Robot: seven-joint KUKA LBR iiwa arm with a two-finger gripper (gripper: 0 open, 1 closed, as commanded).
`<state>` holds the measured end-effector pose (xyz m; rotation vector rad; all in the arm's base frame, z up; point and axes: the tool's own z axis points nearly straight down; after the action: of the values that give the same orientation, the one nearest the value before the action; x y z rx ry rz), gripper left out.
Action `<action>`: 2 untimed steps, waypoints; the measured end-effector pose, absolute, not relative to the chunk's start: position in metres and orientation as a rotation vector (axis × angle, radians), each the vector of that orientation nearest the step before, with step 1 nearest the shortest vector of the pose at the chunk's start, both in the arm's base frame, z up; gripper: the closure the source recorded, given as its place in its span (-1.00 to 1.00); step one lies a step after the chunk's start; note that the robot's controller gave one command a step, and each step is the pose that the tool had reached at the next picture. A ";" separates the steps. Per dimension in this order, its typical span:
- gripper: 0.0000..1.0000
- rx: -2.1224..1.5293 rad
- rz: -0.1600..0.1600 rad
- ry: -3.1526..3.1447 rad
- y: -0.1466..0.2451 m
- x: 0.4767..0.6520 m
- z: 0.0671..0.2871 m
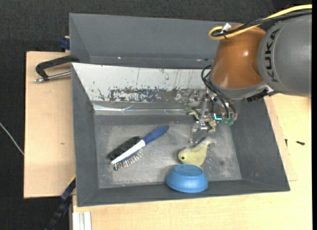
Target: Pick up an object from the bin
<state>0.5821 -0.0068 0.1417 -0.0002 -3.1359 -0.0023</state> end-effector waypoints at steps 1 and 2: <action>-1.00 0.291 -0.002 -3.145 -0.006 0.533 0.087; -1.00 0.060 0.002 -3.149 -0.065 0.531 0.102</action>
Offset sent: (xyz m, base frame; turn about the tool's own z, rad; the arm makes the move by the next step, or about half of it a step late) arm -0.0642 -0.0006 -0.0717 -0.1947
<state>0.5310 -0.0651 0.1016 0.0595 -3.1487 0.0022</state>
